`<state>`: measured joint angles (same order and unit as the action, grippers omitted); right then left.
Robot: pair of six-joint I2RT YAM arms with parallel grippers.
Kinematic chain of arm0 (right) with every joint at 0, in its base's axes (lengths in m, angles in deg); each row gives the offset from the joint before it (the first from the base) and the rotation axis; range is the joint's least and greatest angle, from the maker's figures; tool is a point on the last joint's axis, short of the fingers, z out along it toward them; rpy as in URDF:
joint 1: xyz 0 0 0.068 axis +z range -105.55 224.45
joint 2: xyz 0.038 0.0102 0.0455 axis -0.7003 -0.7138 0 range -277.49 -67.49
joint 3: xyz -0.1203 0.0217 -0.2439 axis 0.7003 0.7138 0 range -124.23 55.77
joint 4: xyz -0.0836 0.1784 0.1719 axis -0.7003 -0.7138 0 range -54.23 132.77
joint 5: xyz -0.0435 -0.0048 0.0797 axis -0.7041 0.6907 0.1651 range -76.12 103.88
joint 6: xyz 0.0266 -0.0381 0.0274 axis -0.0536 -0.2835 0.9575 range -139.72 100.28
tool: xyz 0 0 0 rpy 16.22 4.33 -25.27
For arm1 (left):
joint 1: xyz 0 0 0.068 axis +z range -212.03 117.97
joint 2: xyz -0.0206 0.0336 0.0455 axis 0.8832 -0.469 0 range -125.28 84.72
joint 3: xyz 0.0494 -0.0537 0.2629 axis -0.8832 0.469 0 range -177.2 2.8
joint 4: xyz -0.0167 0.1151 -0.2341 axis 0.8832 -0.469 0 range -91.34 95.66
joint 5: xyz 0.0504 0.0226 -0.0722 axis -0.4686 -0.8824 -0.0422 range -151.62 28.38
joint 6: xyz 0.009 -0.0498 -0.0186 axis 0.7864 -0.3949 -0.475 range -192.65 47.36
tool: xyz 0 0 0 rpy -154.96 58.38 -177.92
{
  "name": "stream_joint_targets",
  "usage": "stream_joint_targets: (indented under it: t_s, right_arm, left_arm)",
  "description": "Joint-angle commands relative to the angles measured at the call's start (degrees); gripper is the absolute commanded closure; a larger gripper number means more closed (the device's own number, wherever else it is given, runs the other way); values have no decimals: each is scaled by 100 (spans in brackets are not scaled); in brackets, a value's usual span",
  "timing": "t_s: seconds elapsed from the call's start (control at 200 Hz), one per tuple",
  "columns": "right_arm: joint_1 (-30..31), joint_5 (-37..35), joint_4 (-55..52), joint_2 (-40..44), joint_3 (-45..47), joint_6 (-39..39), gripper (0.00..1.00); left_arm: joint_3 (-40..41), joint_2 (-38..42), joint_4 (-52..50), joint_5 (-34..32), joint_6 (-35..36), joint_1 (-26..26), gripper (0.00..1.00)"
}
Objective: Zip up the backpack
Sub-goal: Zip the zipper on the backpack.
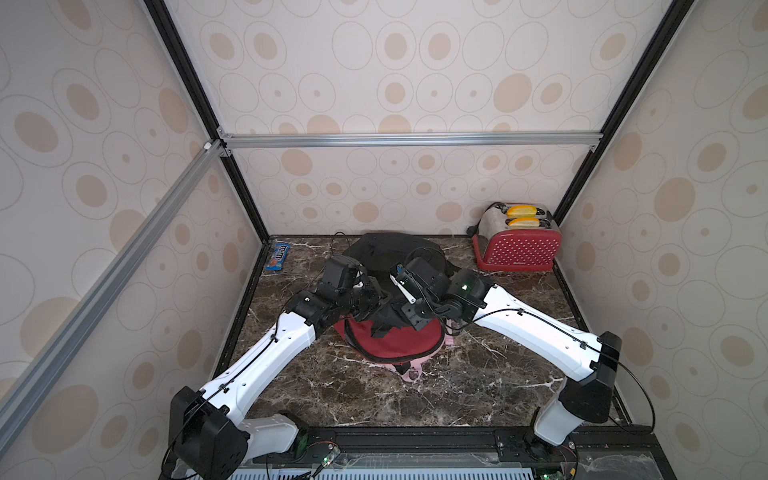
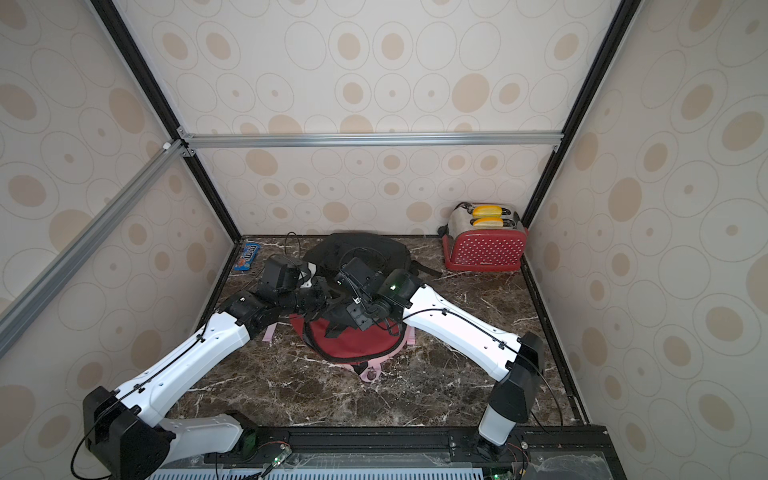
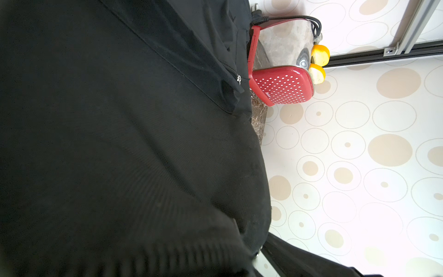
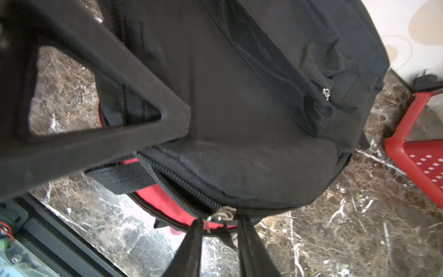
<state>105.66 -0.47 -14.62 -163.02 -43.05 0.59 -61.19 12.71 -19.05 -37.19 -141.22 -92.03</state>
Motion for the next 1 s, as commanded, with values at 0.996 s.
stream_joint_targets:
  t_s: [0.996]
  right_arm:
    - [-753,3788,-1592,-455,-1248,969,100]
  left_arm:
    - [-106,252,201,212,152,-54,100]
